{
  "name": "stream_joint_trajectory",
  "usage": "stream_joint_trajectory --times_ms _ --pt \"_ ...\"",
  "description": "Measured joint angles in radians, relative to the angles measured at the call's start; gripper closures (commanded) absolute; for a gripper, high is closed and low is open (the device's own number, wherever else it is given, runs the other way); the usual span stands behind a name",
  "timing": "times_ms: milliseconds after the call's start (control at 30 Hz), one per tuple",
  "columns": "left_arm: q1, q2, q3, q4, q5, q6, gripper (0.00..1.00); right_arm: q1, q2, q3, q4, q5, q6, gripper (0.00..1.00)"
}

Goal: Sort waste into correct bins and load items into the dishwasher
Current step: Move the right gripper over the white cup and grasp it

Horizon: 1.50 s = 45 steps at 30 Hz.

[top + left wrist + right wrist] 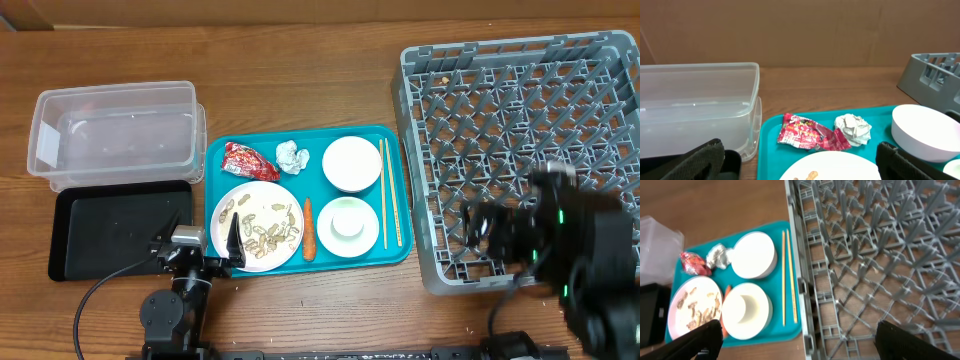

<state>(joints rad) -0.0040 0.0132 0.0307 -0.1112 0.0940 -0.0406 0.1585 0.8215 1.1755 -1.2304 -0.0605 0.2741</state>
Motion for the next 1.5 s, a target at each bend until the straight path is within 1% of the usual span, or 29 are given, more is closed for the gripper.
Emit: stream_joint_trajectory --times_ms 67,167,233,300,367,467,567,733,800,867,1000,1133,1400,1500 --pt "0.000 0.000 0.000 0.000 0.000 0.000 0.00 0.000 0.116 0.105 -0.044 -0.017 -0.010 0.00" --pt "0.000 0.000 0.000 0.000 0.000 0.000 0.00 0.000 0.227 0.177 -0.076 -0.055 -0.017 0.00" --pt "0.000 0.000 0.000 0.000 0.000 0.000 0.00 0.000 0.285 0.197 -0.075 -0.093 -0.018 0.00" --pt "0.000 0.000 0.000 0.000 0.000 0.000 0.00 0.000 0.330 0.204 -0.073 -0.142 -0.025 0.09" --pt "0.000 0.000 0.000 0.000 0.000 0.000 0.00 0.005 0.365 0.204 -0.071 -0.187 -0.031 0.10" --pt "0.000 0.000 0.000 0.000 0.000 0.000 0.00 0.055 0.399 0.204 -0.067 -0.219 -0.035 0.12" --pt "0.000 0.000 0.000 0.000 0.000 0.000 0.00 0.198 0.418 0.205 -0.043 -0.212 -0.023 0.12" --pt "0.000 0.000 0.000 0.000 0.000 0.000 0.00 0.514 0.484 0.207 -0.005 -0.054 0.074 0.13" --pt "0.000 0.000 0.000 0.000 0.000 0.000 0.00 0.612 0.541 0.209 -0.003 0.028 0.139 0.08" --pt "0.000 0.000 0.000 0.000 0.000 0.000 0.00 0.662 0.603 0.209 0.002 0.092 0.195 0.06" --pt "0.000 0.000 0.000 0.000 0.000 0.000 0.00 0.678 0.742 0.209 0.026 0.167 0.275 0.04" --pt "0.000 0.000 0.000 0.000 0.000 0.000 0.00 0.668 0.843 0.209 0.097 0.180 0.282 0.00" --pt "0.000 0.000 0.000 0.000 0.000 0.000 0.00 0.666 0.943 0.208 0.123 0.180 0.276 0.00" --pt "0.000 0.000 0.000 0.000 0.000 0.000 0.00 0.659 0.973 0.190 0.159 0.169 0.273 0.06"
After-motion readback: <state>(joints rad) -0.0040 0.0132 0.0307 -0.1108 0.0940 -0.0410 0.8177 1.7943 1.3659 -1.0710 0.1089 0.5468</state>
